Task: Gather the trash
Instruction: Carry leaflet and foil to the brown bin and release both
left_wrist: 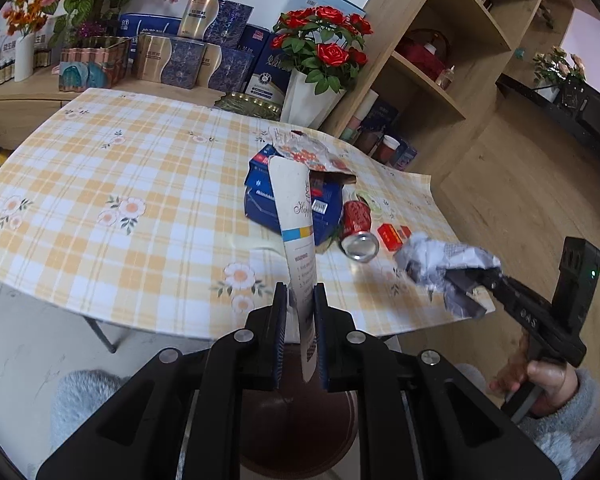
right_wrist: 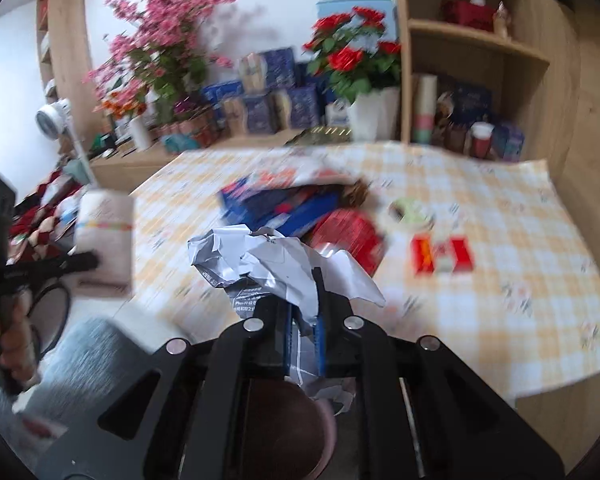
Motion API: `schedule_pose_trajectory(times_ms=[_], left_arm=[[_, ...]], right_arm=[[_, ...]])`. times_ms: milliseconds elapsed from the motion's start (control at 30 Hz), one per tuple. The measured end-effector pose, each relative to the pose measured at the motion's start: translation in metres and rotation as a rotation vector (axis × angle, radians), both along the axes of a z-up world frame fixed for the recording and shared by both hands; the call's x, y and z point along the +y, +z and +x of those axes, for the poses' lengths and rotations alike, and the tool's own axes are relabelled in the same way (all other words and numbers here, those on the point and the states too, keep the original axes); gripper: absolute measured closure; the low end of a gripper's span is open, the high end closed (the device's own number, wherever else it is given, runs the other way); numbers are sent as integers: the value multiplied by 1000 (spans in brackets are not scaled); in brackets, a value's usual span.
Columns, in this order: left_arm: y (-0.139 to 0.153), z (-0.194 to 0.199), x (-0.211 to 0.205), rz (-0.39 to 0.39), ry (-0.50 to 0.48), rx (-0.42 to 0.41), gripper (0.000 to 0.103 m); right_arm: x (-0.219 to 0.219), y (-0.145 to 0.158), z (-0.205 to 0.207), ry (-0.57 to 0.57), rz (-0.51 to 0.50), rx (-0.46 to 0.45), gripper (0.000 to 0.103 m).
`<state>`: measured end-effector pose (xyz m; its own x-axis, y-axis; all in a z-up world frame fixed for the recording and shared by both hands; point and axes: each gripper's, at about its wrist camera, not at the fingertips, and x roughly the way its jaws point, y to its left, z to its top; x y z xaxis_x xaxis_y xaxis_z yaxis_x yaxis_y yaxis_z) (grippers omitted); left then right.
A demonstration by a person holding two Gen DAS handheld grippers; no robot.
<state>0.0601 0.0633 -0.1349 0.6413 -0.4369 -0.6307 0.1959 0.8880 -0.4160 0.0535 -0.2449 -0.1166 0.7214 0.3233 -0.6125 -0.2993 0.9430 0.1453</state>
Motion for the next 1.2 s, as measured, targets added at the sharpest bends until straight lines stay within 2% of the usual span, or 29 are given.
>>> schedule_pose_trajectory(times_ms=[133, 300, 433, 600, 767, 867, 1033, 1067, 1100, 1167, 1200], left_arm=[[-3, -21, -1, 18, -9, 3, 90], [-6, -35, -3, 26, -16, 9, 90], [-9, -37, -8, 38, -26, 15, 90], [-16, -35, -14, 52, -41, 31, 90], [-26, -31, -18, 53, -60, 45, 90], [-31, -30, -21, 59, -76, 52, 90], [-37, -26, -27, 75, -106, 60, 90], [-39, -25, -30, 87, -120, 59, 90], [-41, -24, -32, 96, -134, 58, 90], [-47, -22, -37, 136, -183, 49, 90], [-51, -21, -39, 160, -204, 43, 90]], right_arm=[[23, -24, -34, 73, -25, 84, 91], [42, -60, -52, 117, -10, 191, 91], [51, -93, -46, 121, 8, 298, 91], [48, -121, -26, 82, 55, 391, 91], [44, -140, -15, 59, 99, 451, 90], [43, -143, -14, 52, 117, 455, 70], [32, -140, -14, 16, 141, 417, 69], [27, -137, -14, -3, 151, 397, 63], [22, -134, -16, -29, 148, 364, 46], [14, -126, -20, -73, 116, 297, 24], [12, -122, -22, -87, 99, 266, 20]])
